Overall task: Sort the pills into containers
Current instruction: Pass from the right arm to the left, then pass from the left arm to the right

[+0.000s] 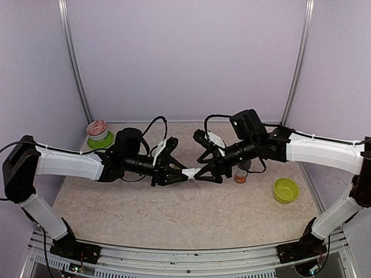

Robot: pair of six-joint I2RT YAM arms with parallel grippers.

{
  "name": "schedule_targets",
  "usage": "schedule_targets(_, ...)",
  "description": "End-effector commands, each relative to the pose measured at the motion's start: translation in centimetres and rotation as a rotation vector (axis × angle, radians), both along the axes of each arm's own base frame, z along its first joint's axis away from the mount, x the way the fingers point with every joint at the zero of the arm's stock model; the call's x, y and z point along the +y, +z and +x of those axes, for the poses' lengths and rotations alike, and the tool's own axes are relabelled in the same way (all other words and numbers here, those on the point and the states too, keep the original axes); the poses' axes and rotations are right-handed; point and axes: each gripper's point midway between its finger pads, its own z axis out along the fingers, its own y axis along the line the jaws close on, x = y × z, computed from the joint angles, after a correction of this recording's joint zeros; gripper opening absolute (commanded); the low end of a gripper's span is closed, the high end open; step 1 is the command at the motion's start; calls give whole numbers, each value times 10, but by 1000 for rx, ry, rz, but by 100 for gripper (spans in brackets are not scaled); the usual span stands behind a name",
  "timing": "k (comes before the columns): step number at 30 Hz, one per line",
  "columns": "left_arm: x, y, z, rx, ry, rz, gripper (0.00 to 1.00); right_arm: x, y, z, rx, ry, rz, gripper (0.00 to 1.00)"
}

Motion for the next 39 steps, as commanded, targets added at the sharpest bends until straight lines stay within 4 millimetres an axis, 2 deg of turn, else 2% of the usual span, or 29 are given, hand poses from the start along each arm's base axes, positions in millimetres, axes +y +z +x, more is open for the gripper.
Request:
schedule_targets(1,4,28,-5,-17,5,-123,17,5,37,-6,-50,12,165,80)
schedule_targets(6,12,51,-8,-25,39,-263,16,6,60,-10,-62,-6,328,85)
schedule_targets(11,22,68,-14,-23,72,-407,16,6,67,-11,-38,-24,460,85)
schedule_targets(20,25,76,-21,-24,117,-531,16,1,87,-27,-30,31,646,84)
schedule_targets(27,20,72,-30,-31,114,-570,17,4,101,-36,-23,105,706,79)
schedule_targets(39,19,74,-29,-57,147,-591,18,18,85,-28,36,100,669,70)
